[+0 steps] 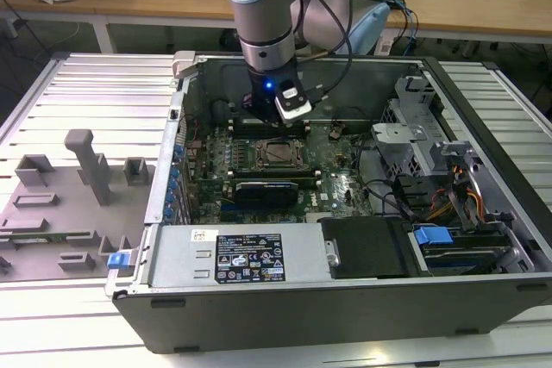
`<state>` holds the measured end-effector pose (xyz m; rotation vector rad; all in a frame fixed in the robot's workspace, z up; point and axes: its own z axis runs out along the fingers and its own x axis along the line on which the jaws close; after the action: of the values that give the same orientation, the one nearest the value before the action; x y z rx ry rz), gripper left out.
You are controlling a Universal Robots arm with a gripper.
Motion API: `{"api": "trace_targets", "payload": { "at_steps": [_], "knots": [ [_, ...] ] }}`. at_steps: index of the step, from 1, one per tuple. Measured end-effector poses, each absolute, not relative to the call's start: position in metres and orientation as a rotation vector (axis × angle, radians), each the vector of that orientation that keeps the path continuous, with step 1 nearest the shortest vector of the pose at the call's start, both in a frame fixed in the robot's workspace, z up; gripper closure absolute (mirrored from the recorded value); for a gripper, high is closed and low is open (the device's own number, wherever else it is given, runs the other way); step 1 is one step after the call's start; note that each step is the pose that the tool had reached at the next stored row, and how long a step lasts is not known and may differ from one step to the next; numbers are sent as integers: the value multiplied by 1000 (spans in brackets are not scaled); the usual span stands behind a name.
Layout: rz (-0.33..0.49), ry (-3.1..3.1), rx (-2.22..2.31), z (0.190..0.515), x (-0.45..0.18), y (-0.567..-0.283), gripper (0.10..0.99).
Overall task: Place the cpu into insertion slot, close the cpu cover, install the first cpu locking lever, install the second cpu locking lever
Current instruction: 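Install the first cpu locking lever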
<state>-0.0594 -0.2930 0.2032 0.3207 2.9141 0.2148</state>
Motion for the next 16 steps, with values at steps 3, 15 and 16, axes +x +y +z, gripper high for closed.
{"api": "trace_targets", "payload": {
  "at_steps": [3,15,16],
  "knots": [
    [205,2910,348,201,-59,-293,980],
    [187,2901,395,199,-59,-292,980],
    [184,2901,395,200,-59,-292,980]
  ]
}}
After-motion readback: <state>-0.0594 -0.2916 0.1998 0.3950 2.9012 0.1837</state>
